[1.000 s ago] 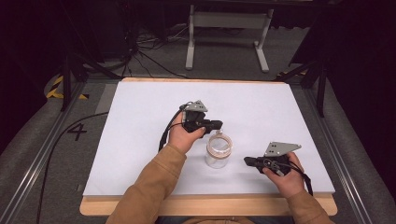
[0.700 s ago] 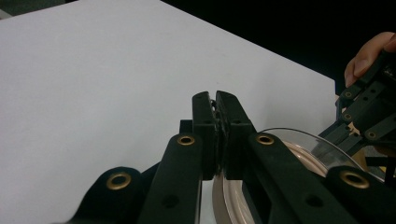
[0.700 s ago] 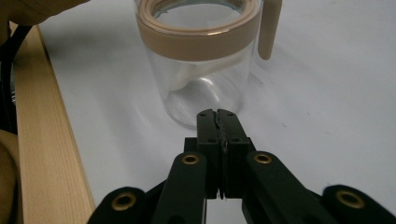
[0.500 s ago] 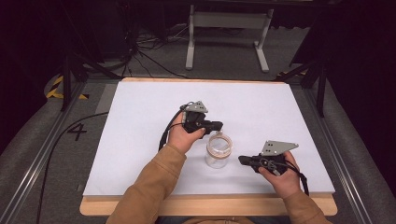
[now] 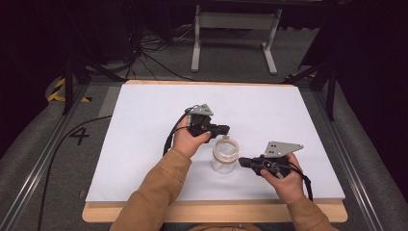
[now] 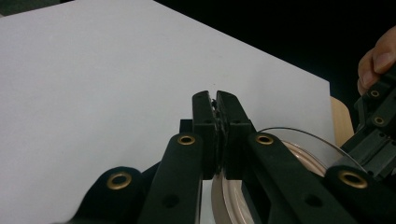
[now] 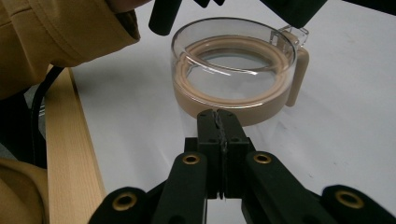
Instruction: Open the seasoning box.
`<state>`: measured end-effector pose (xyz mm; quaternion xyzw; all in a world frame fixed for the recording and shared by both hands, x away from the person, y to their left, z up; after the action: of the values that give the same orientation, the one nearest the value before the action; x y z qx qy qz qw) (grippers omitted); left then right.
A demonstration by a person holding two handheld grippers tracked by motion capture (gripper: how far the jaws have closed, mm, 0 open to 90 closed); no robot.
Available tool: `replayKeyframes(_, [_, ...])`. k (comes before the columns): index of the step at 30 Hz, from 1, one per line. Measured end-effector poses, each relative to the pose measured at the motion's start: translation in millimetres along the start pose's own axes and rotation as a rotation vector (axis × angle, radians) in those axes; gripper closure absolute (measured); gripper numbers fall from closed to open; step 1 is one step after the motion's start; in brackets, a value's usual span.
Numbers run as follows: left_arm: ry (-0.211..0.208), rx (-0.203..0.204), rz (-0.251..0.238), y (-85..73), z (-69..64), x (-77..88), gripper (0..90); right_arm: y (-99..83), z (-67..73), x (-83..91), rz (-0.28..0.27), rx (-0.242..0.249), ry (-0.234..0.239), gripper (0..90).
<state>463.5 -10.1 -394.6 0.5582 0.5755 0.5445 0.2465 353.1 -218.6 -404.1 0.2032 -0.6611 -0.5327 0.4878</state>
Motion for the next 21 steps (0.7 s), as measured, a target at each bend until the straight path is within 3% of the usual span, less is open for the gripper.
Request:
replayKeyframes(14, [-0.006,0.013,-0.007,-1.1,1.9,-1.3,87.8,2.1,2.3,-3.8,-0.003,-0.01,0.012,90.0])
replayKeyframes(21, [-0.003,0.011,-0.003,-1.3,2.0,-1.2,88.0,2.3,0.6,-7.1,-0.05,-0.04,0.027,90.0])
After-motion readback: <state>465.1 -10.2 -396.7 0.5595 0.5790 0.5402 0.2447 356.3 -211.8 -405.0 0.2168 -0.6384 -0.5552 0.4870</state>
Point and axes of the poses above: each handheld gripper's, and its own axes: x roughly backward along the jaws, y roughly out of its top, z roughly to its left, the point moved 3 cm from there along -x, roughly forward along the jaws, and after that the axes turned 6 degrees about -z, right-handed, at the moved point
